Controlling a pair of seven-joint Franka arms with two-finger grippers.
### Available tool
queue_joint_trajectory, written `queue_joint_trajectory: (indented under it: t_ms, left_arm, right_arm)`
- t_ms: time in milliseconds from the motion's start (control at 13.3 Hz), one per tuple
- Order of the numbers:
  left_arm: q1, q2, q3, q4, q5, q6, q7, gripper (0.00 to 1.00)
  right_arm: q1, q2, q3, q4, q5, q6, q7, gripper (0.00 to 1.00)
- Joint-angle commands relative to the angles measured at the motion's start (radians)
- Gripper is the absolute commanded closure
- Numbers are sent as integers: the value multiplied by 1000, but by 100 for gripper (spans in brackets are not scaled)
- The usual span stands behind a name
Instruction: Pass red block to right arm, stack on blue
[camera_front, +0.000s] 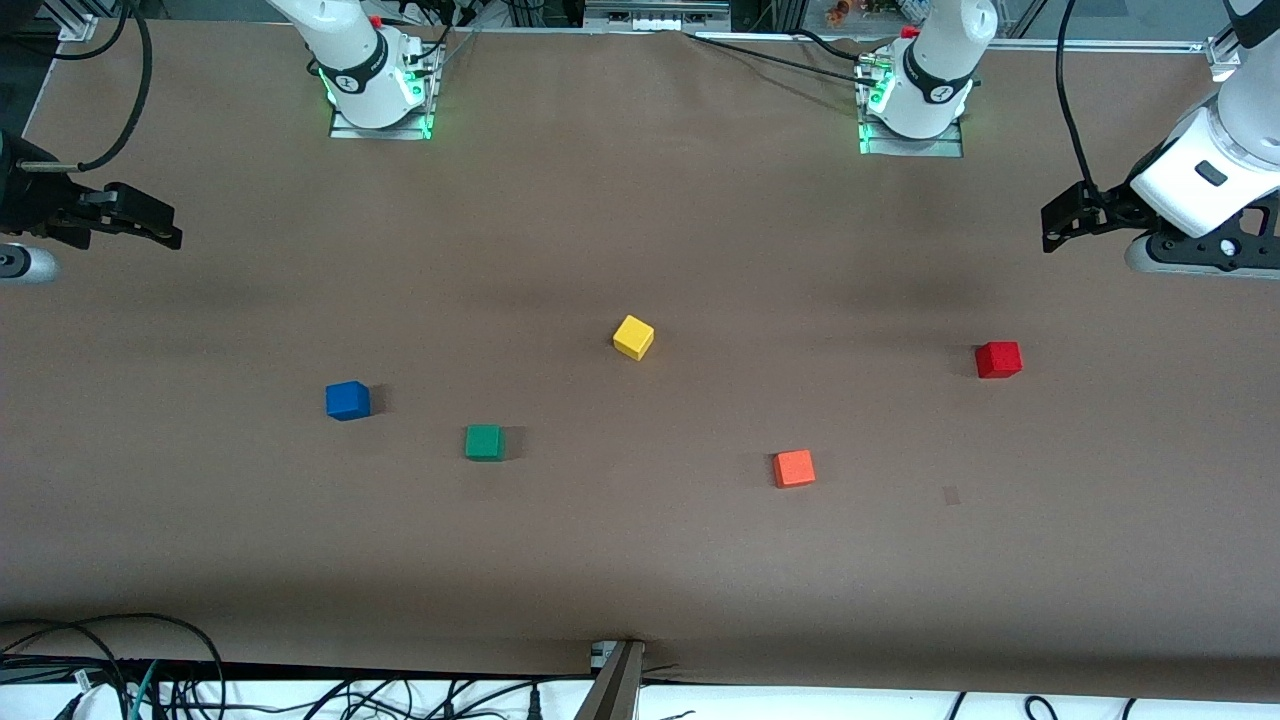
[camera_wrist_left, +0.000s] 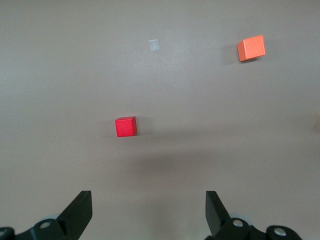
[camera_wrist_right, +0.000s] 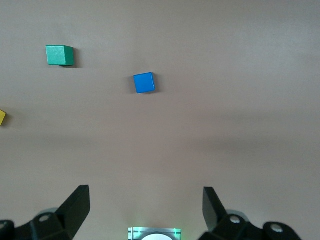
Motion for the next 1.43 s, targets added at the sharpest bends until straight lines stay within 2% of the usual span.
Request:
queue_joint_trajectory:
  t_ms: [0,677,903,1355]
  left_arm:
    - [3,19,1,37,-33,-24,26,0]
    - [9,20,1,37,-36,-27,22,0]
    - [10,60,2,72,-36,-30,25,0]
    - [10,86,2,78,-25,-49,22,0]
  right_arm:
    - [-8,9,2,26,14,-6,-10,0]
    - [-5,9,5,26,14,-6,-10,0]
    - [1,9,8,26,14,-4,-7,0]
    - [3,9,11,26,14,-4,-6,0]
